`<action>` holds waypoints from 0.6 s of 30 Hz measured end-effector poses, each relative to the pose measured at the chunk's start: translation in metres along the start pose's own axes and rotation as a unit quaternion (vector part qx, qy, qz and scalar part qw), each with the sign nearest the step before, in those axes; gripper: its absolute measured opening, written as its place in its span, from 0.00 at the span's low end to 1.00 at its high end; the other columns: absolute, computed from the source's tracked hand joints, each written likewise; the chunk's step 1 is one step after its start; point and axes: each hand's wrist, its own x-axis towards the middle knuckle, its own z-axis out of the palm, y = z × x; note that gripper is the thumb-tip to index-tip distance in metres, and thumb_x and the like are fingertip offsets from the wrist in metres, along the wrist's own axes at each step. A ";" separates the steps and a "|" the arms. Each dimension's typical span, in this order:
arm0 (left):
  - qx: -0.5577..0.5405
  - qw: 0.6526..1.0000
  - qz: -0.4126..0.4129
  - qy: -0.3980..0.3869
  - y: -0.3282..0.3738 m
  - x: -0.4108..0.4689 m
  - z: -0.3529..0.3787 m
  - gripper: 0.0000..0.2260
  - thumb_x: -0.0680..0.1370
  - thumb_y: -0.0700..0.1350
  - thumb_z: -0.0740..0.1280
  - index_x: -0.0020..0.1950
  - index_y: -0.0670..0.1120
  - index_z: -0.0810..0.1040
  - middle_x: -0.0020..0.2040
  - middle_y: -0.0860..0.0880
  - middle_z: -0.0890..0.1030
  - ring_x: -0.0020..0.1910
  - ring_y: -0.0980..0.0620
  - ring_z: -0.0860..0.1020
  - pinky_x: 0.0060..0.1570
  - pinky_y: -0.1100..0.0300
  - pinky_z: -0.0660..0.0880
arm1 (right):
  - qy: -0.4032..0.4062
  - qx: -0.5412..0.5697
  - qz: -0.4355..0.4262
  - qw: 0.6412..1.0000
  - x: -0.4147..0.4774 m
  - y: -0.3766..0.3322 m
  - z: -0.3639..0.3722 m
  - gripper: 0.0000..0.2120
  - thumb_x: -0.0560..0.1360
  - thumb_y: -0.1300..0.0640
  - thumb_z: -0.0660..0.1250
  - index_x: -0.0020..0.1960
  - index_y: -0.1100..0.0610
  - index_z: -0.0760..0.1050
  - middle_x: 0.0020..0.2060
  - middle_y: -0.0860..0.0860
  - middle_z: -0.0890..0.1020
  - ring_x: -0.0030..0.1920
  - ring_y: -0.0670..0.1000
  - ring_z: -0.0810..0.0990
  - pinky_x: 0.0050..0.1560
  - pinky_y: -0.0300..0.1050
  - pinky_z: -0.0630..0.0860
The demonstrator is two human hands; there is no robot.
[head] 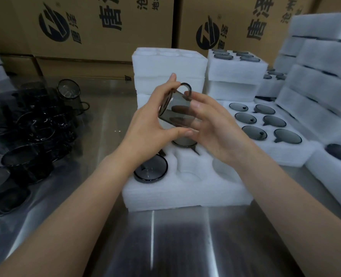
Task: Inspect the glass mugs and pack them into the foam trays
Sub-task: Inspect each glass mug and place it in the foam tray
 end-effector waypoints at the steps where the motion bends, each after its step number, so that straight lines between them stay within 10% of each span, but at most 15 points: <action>1: -0.009 1.000 -0.003 0.009 -0.001 0.000 -0.001 0.37 0.66 0.42 0.79 0.71 0.55 0.66 0.76 0.59 0.63 0.68 0.71 0.65 0.60 0.76 0.65 | -0.002 -0.010 0.004 1.000 -0.001 0.000 0.001 0.24 0.73 0.56 0.68 0.68 0.59 0.71 0.58 0.60 0.82 0.56 0.63 0.81 0.50 0.52 0.80; 6: -0.076 0.995 -0.061 -0.032 -0.003 0.001 -0.002 0.41 0.64 0.52 0.79 0.73 0.58 0.63 0.73 0.58 0.68 0.72 0.63 0.65 0.70 0.62 0.65 | 0.087 -0.066 -0.032 0.994 -0.002 -0.001 0.004 0.14 0.78 0.60 0.66 0.63 0.58 0.76 0.55 0.59 0.82 0.48 0.62 0.82 0.38 0.48 0.80; 12: -0.048 0.979 -0.147 0.129 -0.002 0.002 -0.004 0.15 0.69 0.58 0.73 0.48 0.49 0.82 0.45 0.54 0.85 0.48 0.58 0.82 0.53 0.55 0.78 | 0.202 -0.221 -0.118 0.947 -0.006 -0.002 0.010 0.08 0.77 0.56 0.67 0.56 0.48 0.76 0.45 0.51 0.80 0.28 0.45 0.76 0.31 0.45 0.77; 18: -0.055 0.956 -0.232 0.171 -0.015 0.004 -0.010 0.15 0.76 0.57 0.66 0.39 0.47 0.82 0.38 0.52 0.85 0.45 0.47 0.82 0.53 0.49 0.78 | 0.180 -0.333 -0.151 0.913 -0.025 -0.008 0.011 0.15 0.69 0.49 0.65 0.55 0.47 0.78 0.39 0.48 0.79 0.34 0.50 0.74 0.34 0.43 0.72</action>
